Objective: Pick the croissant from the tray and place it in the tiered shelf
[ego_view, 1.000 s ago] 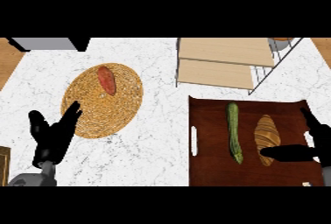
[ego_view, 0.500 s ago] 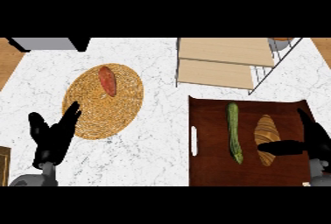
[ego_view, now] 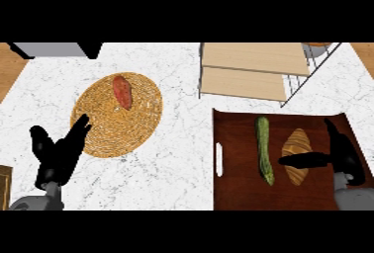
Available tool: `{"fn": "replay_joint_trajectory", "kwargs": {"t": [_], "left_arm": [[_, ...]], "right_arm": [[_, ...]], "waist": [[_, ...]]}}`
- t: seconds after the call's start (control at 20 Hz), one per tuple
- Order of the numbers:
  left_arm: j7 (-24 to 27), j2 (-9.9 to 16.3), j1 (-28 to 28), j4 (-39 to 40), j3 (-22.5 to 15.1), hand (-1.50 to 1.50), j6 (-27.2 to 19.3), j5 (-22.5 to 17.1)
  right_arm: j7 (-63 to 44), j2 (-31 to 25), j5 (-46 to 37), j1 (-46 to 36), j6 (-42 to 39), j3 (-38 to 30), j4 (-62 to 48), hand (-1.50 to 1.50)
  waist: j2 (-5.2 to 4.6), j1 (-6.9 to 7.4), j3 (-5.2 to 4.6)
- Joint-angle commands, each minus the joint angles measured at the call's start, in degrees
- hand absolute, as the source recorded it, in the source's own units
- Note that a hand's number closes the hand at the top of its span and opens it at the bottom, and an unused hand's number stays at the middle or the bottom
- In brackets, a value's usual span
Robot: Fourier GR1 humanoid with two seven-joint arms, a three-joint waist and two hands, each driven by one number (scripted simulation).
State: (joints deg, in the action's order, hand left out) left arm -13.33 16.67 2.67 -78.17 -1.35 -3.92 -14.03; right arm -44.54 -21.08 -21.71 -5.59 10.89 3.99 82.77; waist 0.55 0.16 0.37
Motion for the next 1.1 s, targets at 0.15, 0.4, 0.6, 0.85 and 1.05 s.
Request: {"fn": "replay_joint_trajectory", "kwargs": {"t": [0.15,0.4,0.6,0.85,1.05], "left_arm": [[-5.10,-1.39,1.94,-0.25,-0.84,0.00,-1.50,0.74],[0.62,-2.23,-0.88,3.55,0.57,0.00,0.28,1.82],[-1.45,-0.81,-4.77,-1.03,1.37,0.00,2.37,0.37],[-0.43,-2.15,0.02,3.60,1.68,0.00,0.71,2.20],[-2.45,-3.27,1.76,1.43,-0.98,0.00,1.21,2.69]], "right_arm": [[7.92,-1.67,-0.33,-1.35,-10.08,5.98,-4.31,1.50],[9.08,3.48,-0.27,-2.35,-5.72,3.52,-3.01,1.50],[11.03,4.99,-3.94,2.52,-1.85,5.51,4.01,1.50],[4.12,5.95,-10.64,-2.91,-5.13,13.51,13.60,1.50],[1.45,12.88,-15.62,-15.25,-11.07,25.69,9.84,1.50]], "waist": [[-0.65,0.27,-0.32],[-0.58,-0.07,-0.37],[-0.40,-0.13,-0.37],[-0.42,-0.24,-0.50],[-0.83,3.17,-0.61]]}}
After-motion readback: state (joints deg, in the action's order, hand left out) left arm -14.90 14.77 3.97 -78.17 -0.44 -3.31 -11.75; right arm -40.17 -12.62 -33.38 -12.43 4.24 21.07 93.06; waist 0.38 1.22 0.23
